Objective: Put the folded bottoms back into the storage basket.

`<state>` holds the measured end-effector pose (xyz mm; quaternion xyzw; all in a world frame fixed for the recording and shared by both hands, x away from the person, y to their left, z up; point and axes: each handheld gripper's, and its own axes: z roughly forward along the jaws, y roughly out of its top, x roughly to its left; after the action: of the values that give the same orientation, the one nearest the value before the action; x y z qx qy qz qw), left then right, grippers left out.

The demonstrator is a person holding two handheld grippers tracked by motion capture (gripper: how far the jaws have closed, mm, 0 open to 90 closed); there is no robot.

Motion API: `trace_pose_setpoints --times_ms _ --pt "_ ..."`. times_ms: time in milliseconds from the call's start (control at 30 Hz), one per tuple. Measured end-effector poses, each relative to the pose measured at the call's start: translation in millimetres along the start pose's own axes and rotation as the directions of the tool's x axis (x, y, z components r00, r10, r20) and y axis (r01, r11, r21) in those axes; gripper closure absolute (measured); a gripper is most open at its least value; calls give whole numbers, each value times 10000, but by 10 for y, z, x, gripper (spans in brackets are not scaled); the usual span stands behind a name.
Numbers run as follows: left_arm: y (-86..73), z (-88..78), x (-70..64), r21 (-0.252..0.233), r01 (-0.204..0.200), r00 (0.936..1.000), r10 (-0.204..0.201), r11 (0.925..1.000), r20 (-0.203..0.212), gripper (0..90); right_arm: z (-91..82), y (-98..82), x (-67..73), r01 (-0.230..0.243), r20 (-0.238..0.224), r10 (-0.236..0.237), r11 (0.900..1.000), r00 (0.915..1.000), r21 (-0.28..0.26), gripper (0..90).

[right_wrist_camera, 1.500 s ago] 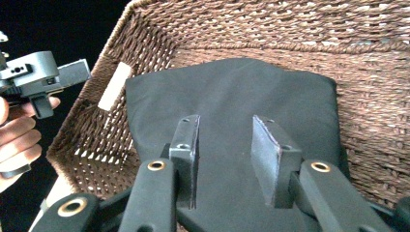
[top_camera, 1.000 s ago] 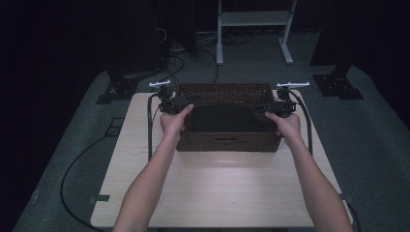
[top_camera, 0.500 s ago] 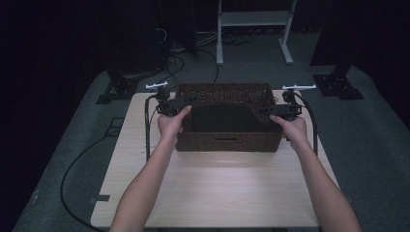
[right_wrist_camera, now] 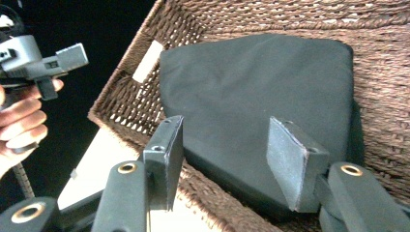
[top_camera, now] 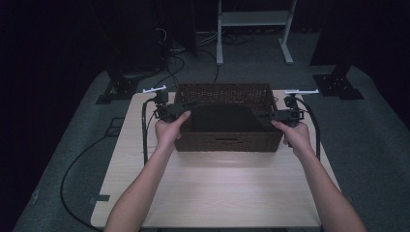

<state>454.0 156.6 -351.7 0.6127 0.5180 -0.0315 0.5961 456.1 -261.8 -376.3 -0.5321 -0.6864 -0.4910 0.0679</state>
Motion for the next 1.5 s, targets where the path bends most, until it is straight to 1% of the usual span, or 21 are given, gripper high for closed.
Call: trace_pose_setpoints --times_ms 67,200,267,333,400,433,533,600,667,833,900,1033,1067,1100,1167,1200,1367,1400,1433,1500 --pt "-39 -20 10 -3 136 9998 -136 9999 164 312 -14 -28 -4 -66 -128 66 10000 9999 -8 466" --pt "-73 -44 25 0 118 9998 -118 9999 190 310 -25 -73 -9 -34 -160 35 10000 9999 31 463" --pt "-93 -62 29 51 76 9999 -76 10000 134 303 -30 -82 -10 -11 -172 12 10000 9999 29 463" --pt "-123 -80 41 92 104 9998 -106 9999 188 303 -45 -113 -6 6 -241 -5 10000 9997 28 456" --pt "-156 -119 48 197 -5 9999 2 9998 156 303 -54 -135 -2 46 -285 -45 10000 9996 30 454" --pt "-165 -132 47 169 18 9998 -21 9999 182 303 -58 -146 1 53 -292 -51 10000 9996 58 452" --pt "-193 -162 30 171 -60 9998 57 9998 182 304 -74 -178 6 145 -304 -143 9999 9994 77 452" --pt "-212 -172 10 230 -128 9997 123 9997 218 304 -90 -195 20 128 -354 -125 9999 9993 82 451" --pt "-228 -184 -5 307 -241 9994 233 9992 248 303 -99 -213 38 216 -381 -212 9997 9990 103 449" --pt "-272 -198 -20 361 -270 9990 256 9990 368 303 -134 -262 69 331 -618 -320 9993 9976 177 440" --pt "-289 -213 -17 369 -300 9988 285 9989 389 303 -149 -289 70 364 -637 -352 9992 9974 180 435" --pt "-322 -238 -18 410 -329 9987 312 9986 394 303 -171 -335 57 328 -677 -310 9991 9972 251 428" --pt "-341 -244 -19 492 -350 9986 329 9982 422 303 -177 -354 50 316 -697 -297 9991 9971 267 425" --pt "-364 -252 -20 507 -361 9985 338 9981 441 302 -197 -394 36 267 -861 -246 9994 9960 234 421" --pt "-388 -262 -25 529 -365 9984 340 9979 460 302 -216 -419 41 269 -919 -244 9993 9955 262 419" --pt "-397 -267 -30 532 -343 9984 317 9980 477 302 -227 -433 45 398 -857 -376 9989 9956 241 417" --pt "-420 -281 -61 637 -539 9975 508 9965 493 295 -276 -480 75 499 -966 -473 9985 9942 240 414" --pt "-429 -284 -74 603 -528 9972 495 9968 556 295 -300 -501 95 580 -1004 -553 9980 9934 238 413" --pt "-444 -294 -94 641 -632 9965 594 9959 588 295 -305 -508 97 642 -1040 -619 9978 9926 184 412" --pt "-465 -305 -119 692 -647 9960 601 9955 666 295 -328 -529 112 668 -1111 -647 9976 9917 159 410"
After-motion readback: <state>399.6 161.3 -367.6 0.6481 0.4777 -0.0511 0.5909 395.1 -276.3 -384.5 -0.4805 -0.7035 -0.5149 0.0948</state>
